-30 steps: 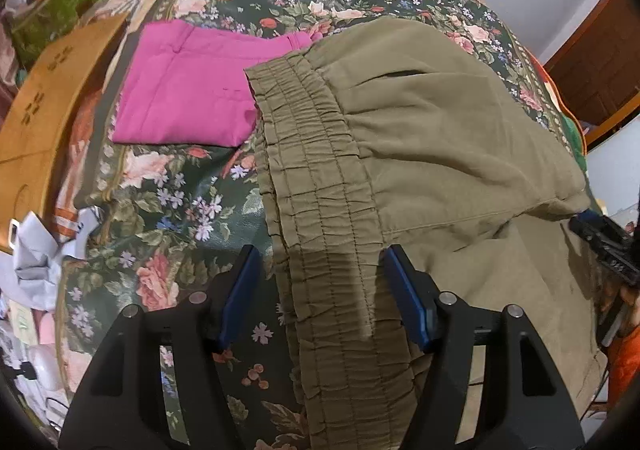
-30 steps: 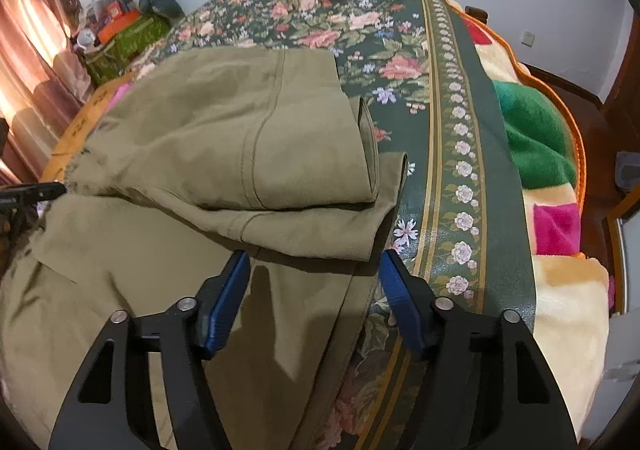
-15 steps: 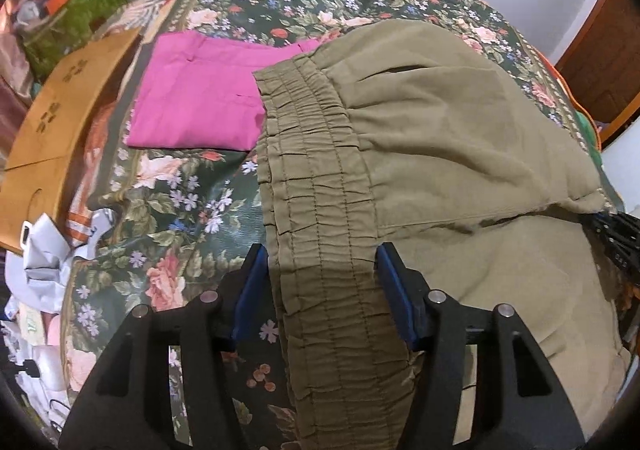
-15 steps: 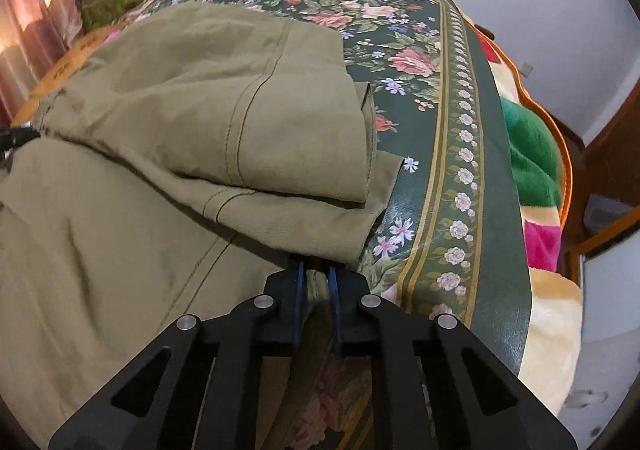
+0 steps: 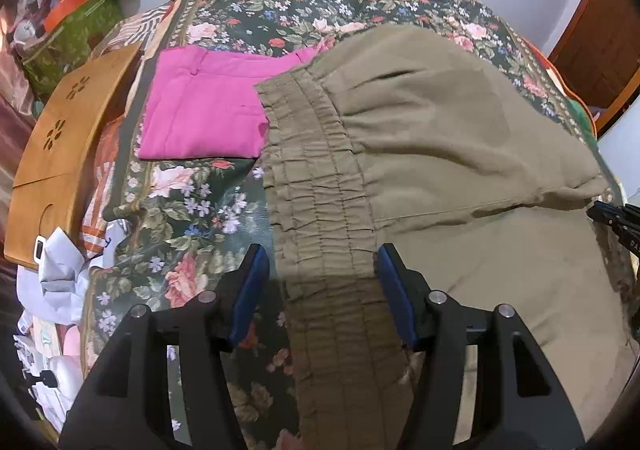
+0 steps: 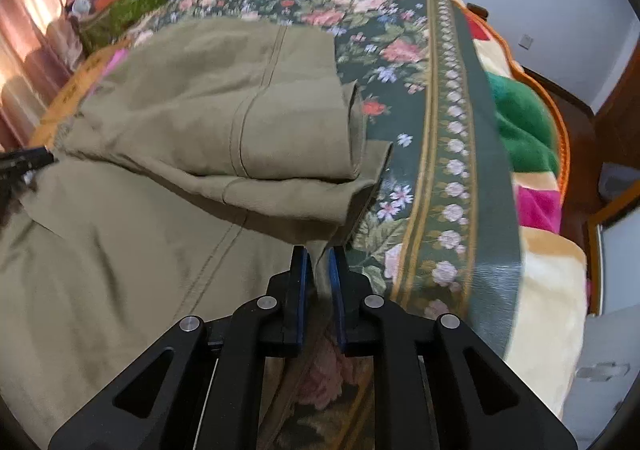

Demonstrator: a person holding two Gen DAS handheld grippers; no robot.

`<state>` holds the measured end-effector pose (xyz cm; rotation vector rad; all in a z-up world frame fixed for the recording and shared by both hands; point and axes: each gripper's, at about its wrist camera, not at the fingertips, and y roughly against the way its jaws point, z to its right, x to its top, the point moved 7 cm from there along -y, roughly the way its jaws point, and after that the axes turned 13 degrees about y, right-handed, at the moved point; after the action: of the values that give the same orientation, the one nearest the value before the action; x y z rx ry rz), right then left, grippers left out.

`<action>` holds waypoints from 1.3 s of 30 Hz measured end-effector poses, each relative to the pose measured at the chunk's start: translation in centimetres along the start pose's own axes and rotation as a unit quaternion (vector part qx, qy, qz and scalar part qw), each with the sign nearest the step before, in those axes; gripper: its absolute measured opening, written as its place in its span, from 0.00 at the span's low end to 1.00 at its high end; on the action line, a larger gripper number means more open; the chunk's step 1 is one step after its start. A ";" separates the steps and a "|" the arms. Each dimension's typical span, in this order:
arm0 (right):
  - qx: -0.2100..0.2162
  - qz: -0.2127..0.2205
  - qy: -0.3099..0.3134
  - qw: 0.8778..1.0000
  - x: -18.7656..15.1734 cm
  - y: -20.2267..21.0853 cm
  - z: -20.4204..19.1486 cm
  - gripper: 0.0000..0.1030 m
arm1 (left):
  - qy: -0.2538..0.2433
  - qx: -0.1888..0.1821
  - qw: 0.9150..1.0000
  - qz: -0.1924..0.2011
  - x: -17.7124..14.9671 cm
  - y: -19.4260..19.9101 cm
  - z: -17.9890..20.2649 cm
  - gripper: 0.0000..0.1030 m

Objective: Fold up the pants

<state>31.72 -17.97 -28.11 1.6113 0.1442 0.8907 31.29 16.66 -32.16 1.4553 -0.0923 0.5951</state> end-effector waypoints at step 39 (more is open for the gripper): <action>0.040 0.136 0.008 0.990 8.5 2.4 1.9 0.05 | -0.068 0.038 0.997 -0.006 4.0 -3.1 3.7 0.51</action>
<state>37.90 -15.43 -22.04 1.7255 -0.0307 1.1197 37.10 14.43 -32.80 1.5684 -0.1693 0.4944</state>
